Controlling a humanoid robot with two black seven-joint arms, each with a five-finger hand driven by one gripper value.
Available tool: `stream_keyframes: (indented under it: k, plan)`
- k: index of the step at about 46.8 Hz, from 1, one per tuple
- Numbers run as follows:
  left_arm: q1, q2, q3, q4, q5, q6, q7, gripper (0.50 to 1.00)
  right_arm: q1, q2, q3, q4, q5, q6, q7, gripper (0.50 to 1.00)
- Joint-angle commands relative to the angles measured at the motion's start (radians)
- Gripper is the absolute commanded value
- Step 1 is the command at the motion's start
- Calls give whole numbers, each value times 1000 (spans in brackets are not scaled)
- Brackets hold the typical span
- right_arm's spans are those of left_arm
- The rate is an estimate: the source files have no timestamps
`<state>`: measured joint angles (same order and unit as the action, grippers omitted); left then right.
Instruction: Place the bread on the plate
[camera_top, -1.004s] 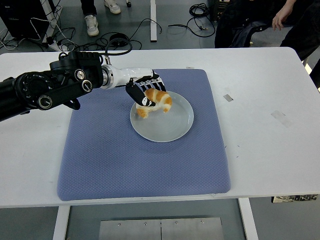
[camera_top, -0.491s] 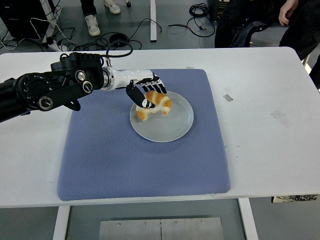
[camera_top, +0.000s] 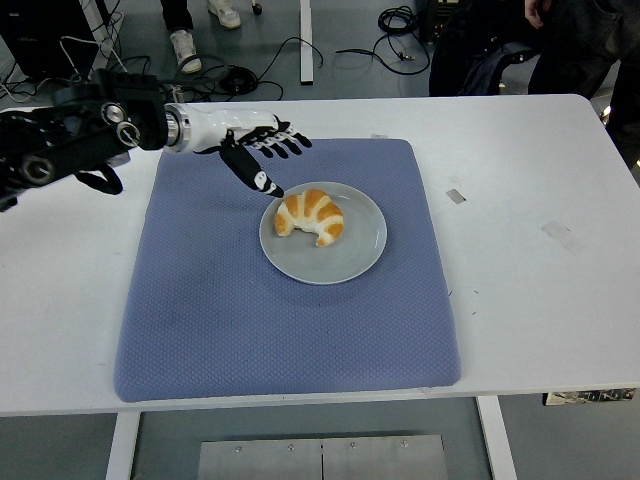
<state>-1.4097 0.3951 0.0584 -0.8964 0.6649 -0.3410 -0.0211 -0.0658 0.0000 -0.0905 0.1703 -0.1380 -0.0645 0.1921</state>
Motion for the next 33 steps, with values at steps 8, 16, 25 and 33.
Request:
stream_keyframes:
  k: [8, 16, 25, 33]
  plan:
    - [-23, 114, -48, 1, -38, -16, -11, 893, 0, 0, 0, 0, 0, 0, 0, 1000]
    - [41, 166, -137, 1, -50, -29, -37, 895, 0, 0, 0, 0, 0, 0, 0, 1000]
    - [167, 217, -288, 11, -50, -27, -100, 895, 0, 0, 0, 0, 0, 0, 0, 1000]
    - [248, 228, -417, 19, -48, -27, -142, 895, 0, 0, 0, 0, 0, 0, 0, 1000]
